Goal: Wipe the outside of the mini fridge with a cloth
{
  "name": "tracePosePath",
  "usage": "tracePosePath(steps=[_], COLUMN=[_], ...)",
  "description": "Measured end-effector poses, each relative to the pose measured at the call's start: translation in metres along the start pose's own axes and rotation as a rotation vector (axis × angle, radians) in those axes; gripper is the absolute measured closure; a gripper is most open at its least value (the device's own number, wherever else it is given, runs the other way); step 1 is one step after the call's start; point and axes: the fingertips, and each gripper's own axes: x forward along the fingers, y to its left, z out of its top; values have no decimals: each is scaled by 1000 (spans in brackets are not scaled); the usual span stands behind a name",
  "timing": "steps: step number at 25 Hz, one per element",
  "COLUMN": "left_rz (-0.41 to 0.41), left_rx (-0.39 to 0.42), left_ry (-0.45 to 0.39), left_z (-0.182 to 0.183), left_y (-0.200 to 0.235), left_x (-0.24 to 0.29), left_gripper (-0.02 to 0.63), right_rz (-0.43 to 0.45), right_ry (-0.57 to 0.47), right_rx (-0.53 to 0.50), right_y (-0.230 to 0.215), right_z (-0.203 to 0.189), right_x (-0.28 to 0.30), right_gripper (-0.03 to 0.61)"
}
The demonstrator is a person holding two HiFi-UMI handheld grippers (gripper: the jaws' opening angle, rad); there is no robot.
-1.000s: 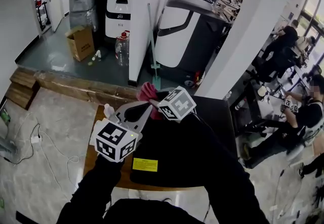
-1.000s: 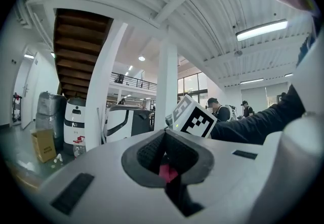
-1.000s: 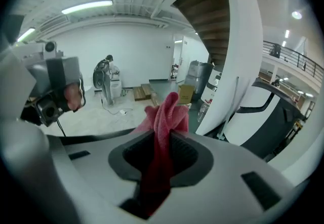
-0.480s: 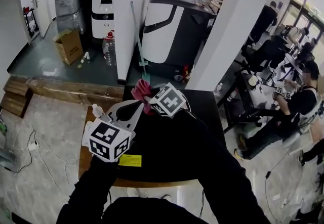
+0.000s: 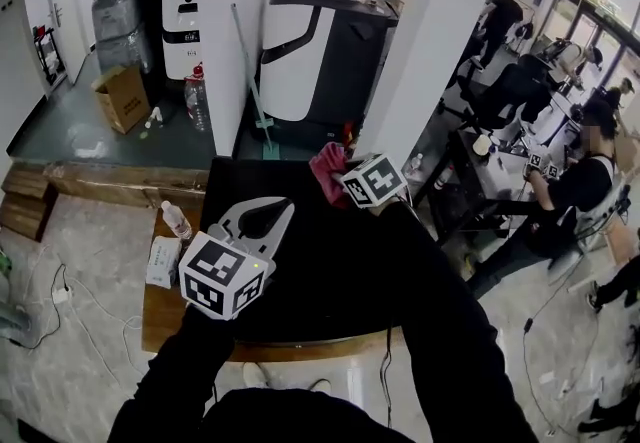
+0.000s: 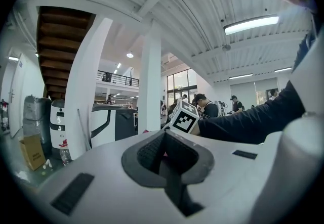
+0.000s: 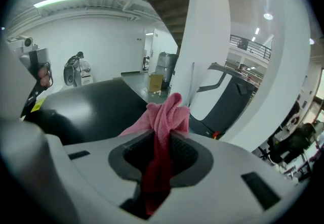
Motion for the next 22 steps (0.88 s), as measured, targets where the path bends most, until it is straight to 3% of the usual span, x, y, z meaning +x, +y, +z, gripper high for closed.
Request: tracePosePath(steps=[8,13,18,22], left_rz=[-55,-47,-6,59], left_rx=[15,22,31,40], left_ry=[10,12,-8,-22], left_z=[3,4,18,28], left_y=[-49,-64,-69,-74], left_x=[27,28,19,-1], left_gripper=[607,607,607,607], right_rz=[-128,-256,-240,-161], right_ry=[42,152,-65,-212], right_rx=[92,11,42,19], right_y=[-86,-123,-118,-75], right_z=[-69,-110,-61,-12], right_x=[-51,-81,-146,-196], right_gripper=[489,491,491,491])
